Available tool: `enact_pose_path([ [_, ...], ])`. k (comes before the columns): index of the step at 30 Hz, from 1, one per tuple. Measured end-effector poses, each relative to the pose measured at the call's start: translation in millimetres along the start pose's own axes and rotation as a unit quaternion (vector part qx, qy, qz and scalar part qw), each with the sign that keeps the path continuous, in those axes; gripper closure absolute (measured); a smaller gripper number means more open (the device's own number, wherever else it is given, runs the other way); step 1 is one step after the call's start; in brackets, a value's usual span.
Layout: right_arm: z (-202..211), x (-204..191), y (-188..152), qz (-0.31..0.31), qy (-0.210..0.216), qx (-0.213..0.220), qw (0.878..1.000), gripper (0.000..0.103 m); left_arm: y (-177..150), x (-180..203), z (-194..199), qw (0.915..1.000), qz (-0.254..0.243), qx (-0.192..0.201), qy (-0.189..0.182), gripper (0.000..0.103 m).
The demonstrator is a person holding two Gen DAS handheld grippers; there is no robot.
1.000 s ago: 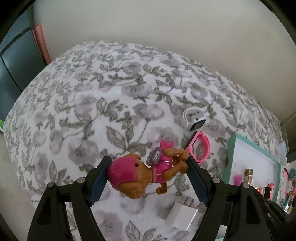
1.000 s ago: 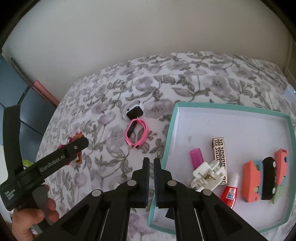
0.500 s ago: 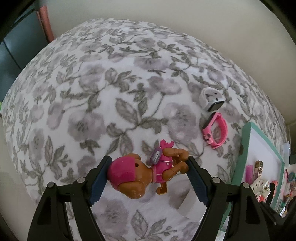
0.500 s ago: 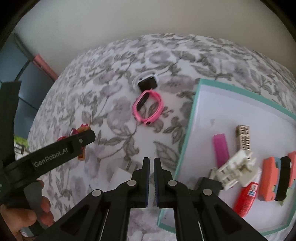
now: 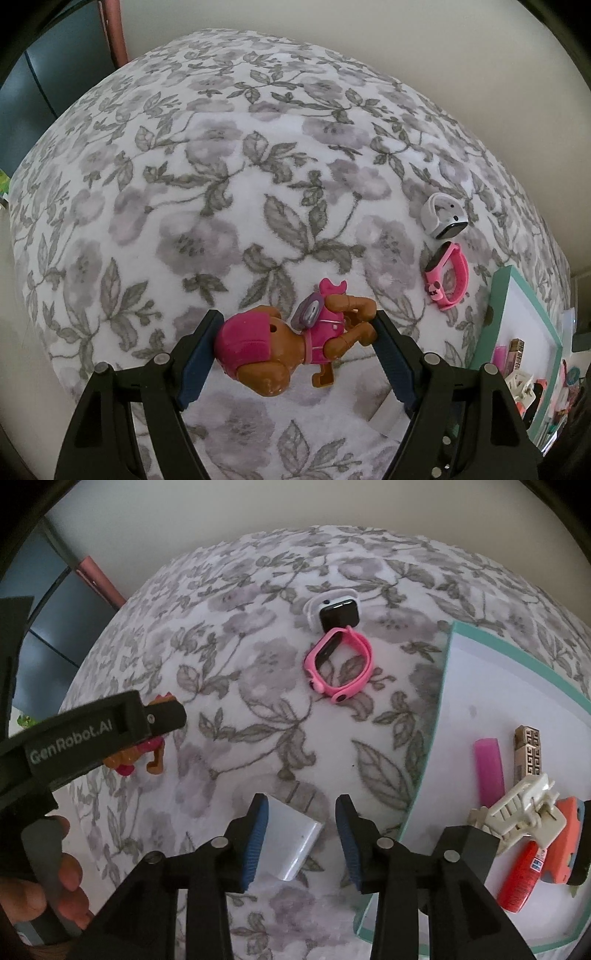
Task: Organize rigid objects
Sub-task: 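Lift and carry the white charger and toy doll over the teal-rimmed tray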
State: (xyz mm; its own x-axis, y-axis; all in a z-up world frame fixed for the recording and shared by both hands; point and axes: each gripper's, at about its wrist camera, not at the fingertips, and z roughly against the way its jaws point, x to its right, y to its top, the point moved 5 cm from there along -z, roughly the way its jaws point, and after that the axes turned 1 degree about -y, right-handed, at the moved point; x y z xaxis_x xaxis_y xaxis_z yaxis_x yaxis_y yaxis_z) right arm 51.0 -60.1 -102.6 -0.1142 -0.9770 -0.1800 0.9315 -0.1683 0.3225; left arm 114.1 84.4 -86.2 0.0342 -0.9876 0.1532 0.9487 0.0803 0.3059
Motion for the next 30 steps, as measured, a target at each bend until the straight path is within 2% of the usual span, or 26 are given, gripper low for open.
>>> enact_pose_path([
  [6, -9.7, -8.7, -3.9, 0.009, 0.005, -0.014, 1.000, 0.051, -0.4, -2.7, -2.0, 1.0000, 0.006, -0.004, 0.000, 0.022],
  [14, -23.8, -17.2, -9.5, 0.030, -0.011, -0.028, 0.999, 0.045, -1.4, -2.2, -5.6, 0.9999, 0.006, -0.010, 0.001, 0.022],
  [20, -24.8, -22.6, -14.6, 0.048, -0.029, -0.025, 0.998, 0.045, -1.2, -2.7, -9.1, 0.9998, 0.009, -0.014, 0.003, 0.022],
  [30, -28.5, -28.3, -18.3, 0.052, -0.039, -0.025, 0.998, 0.051, -0.6, -1.2, -9.6, 0.9999, 0.010, -0.013, 0.004, 0.022],
])
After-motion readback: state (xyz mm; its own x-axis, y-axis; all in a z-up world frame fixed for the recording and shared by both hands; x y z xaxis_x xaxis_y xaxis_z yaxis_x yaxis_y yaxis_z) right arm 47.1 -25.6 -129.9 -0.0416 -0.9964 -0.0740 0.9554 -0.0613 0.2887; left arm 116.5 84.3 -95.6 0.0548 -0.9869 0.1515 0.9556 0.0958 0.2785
